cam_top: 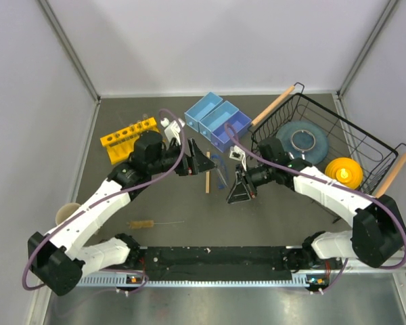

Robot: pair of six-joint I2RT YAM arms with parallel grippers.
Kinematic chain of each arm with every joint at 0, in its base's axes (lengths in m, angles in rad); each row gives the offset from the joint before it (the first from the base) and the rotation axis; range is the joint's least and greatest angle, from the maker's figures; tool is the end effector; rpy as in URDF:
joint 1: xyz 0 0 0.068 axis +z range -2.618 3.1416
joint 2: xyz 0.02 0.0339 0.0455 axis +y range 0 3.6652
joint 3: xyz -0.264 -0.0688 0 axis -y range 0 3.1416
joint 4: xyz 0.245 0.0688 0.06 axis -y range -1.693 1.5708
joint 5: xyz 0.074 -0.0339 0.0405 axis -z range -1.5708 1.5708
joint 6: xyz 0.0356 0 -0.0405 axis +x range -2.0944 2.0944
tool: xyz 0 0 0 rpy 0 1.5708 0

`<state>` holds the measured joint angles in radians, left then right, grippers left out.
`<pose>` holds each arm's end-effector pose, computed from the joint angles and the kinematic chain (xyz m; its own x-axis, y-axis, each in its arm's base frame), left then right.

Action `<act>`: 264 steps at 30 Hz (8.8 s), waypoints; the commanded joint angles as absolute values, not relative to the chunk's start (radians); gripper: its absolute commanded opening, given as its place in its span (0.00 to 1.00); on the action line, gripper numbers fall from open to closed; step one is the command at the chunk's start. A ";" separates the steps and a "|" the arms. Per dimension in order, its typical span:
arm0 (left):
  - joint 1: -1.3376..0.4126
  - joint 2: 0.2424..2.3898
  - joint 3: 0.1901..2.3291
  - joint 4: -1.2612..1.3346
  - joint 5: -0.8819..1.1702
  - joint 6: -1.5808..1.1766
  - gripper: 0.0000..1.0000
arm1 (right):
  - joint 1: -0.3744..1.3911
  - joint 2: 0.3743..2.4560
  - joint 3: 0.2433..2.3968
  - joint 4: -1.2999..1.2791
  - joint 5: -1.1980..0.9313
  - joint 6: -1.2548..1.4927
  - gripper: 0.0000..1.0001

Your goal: Organize the chemistry lab equipment

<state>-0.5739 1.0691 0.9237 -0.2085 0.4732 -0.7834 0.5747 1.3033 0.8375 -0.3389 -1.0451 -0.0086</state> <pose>0.1955 -0.1457 0.3322 -0.8006 -0.2304 -0.5532 0.3914 0.4980 -0.7739 0.2013 0.1670 0.2455 -0.5982 -0.3925 -0.6987 -0.7813 0.0918 0.6173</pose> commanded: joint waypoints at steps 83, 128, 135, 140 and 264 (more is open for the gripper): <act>0.183 1.270 1.193 -0.442 -0.360 -0.347 0.02 | 0.483 1.200 0.916 -0.614 -0.871 -0.600 0.99; 0.193 1.525 1.301 -0.396 -0.281 -0.310 0.04 | 0.485 1.258 0.914 -0.635 -0.834 -0.637 0.99; 0.193 1.542 1.269 -0.400 -0.279 -0.301 0.05 | 0.485 1.264 0.914 -0.638 -0.836 -0.638 0.99; 0.195 1.551 1.253 -0.402 -0.276 -0.304 0.08 | 0.485 1.269 0.914 -0.638 -0.834 -0.640 0.99; -0.617 0.848 0.526 -0.388 -0.256 -0.736 0.99 | 0.721 1.962 1.558 -0.733 -0.124 -0.051 0.59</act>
